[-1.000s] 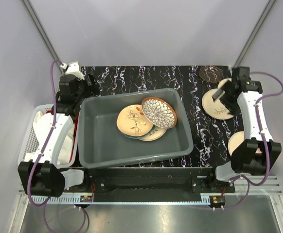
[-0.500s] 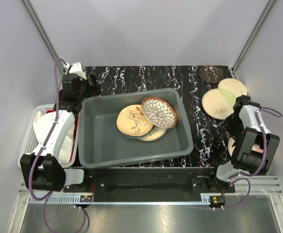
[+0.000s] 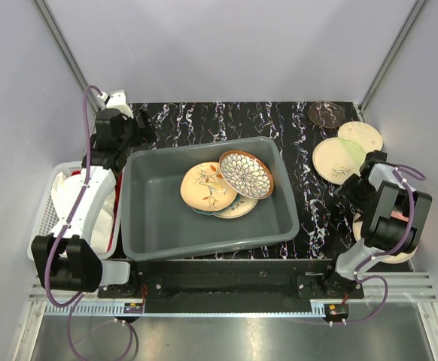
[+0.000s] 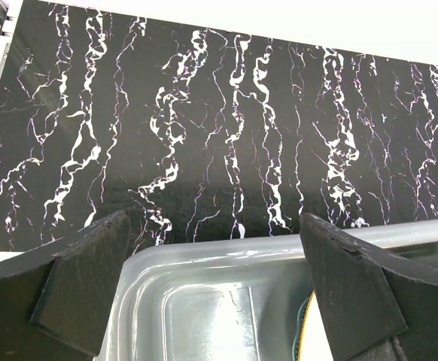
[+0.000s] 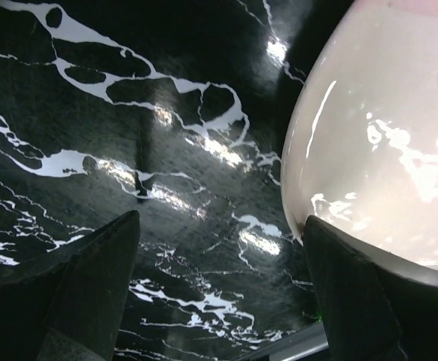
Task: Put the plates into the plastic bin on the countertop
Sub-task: Move the plate to the center of the board.
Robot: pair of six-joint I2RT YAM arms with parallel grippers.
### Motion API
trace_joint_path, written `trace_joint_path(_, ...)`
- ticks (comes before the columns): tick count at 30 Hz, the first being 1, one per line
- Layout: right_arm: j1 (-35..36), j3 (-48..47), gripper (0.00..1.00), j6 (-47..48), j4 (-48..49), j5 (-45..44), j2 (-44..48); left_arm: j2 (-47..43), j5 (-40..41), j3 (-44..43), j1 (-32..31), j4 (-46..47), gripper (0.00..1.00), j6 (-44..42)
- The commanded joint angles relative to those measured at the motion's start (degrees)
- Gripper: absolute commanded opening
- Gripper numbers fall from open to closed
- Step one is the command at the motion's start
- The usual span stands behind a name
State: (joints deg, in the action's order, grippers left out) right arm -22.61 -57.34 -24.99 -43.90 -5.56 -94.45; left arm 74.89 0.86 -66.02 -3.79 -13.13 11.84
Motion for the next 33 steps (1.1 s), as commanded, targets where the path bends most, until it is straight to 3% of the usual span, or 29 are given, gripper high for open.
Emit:
trace_joint_path(1,0.02,1.00,0.94,1.88,5.31,7.56,-1.25,0.43,0.02,-2.98,-0.16,1.70,0.99,-0.94)
trace_joint_path(9,0.20,0.57,0.91,0.65,10.23,19.34,-2.75,0.43,-0.16,-2.98,-0.16,1.61,0.99,-0.85)
trace_joint_path(15,2.48,-2.77,0.91,-0.67,12.96,23.49,-5.64,-0.01,-0.51,-2.19,-0.16,1.79,0.99,-0.32)
trace_joint_path(28,12.06,-12.87,0.91,-5.85,17.53,26.48,-15.05,-0.54,-0.51,-2.36,-0.16,1.53,0.99,-0.32)
trace_joint_path(33,12.24,-14.03,0.91,-5.07,16.48,26.31,-10.51,-0.71,-0.51,-2.98,-0.16,1.35,0.99,-0.76)
